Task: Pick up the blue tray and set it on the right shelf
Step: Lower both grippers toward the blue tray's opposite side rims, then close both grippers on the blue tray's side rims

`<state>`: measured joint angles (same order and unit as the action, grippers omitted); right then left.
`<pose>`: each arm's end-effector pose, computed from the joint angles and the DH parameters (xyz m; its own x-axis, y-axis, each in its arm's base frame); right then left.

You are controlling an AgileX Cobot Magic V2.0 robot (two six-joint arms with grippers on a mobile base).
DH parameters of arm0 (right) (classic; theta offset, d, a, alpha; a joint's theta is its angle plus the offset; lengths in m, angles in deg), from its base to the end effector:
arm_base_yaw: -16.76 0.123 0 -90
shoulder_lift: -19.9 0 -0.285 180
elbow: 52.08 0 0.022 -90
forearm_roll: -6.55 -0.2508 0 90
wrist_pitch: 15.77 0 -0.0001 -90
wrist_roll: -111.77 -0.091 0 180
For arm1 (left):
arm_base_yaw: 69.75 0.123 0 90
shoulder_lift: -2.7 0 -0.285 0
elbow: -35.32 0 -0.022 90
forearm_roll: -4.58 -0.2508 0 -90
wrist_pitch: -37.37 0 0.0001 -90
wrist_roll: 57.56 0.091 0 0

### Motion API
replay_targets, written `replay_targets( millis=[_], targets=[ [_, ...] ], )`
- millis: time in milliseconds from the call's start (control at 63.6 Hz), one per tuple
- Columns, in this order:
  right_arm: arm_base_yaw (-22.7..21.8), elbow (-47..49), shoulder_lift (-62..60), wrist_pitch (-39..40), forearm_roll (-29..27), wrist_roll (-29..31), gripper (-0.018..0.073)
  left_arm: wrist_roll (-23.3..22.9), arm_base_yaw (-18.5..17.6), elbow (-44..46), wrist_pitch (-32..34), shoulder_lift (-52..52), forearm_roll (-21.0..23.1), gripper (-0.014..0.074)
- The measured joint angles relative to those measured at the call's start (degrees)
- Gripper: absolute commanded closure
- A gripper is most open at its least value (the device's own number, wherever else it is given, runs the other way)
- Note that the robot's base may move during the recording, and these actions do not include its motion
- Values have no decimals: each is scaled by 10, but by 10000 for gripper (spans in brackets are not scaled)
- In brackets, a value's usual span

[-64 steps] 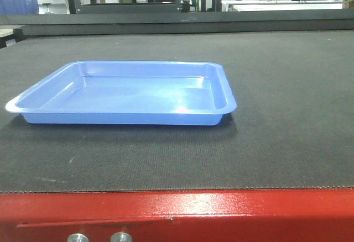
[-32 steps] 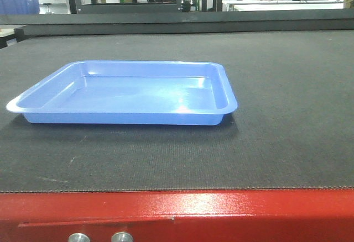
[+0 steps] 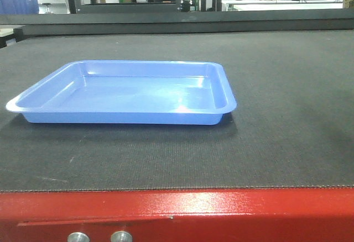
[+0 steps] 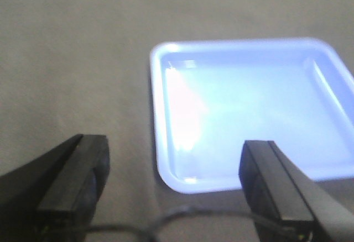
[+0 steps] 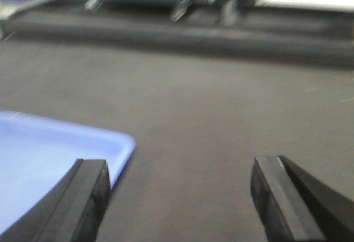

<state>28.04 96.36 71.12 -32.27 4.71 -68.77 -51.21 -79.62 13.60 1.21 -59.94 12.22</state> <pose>0.1541 0.0316 0.3838 -0.1661 0.0079 -0.9861 -0.1979 0.9794 0.0411 0.1906 -0.0404 0.3768 -0.4960 0.0893 -0.8637 0.2391 0.9703 -0.0370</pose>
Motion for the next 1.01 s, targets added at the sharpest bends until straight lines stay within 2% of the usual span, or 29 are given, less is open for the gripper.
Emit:
replay_targets(
  millis=[157,299,487,708,881,1006],
  targets=[
    [89,141,144,-122,-1,0,-64,0,-3,94,-62,-110,-1,196],
    [130,262,287,-216,-5,-28,-64,0,-3,160,-109,-203,-2,196],
    [133,414,462,-321,2,-98,-64,-26,-3,245,-162,-318,-27,196],
    [133,587,653,-441,18,-160,-64,-92,-3,337,-214,-428,-82,196],
    [133,683,764,-496,26,-185,-63,-110,-5,390,-220,-502,-68,196],
    [133,703,801,-507,45,-209,-63,-111,-6,410,-215,-544,-52,196]
  ],
)
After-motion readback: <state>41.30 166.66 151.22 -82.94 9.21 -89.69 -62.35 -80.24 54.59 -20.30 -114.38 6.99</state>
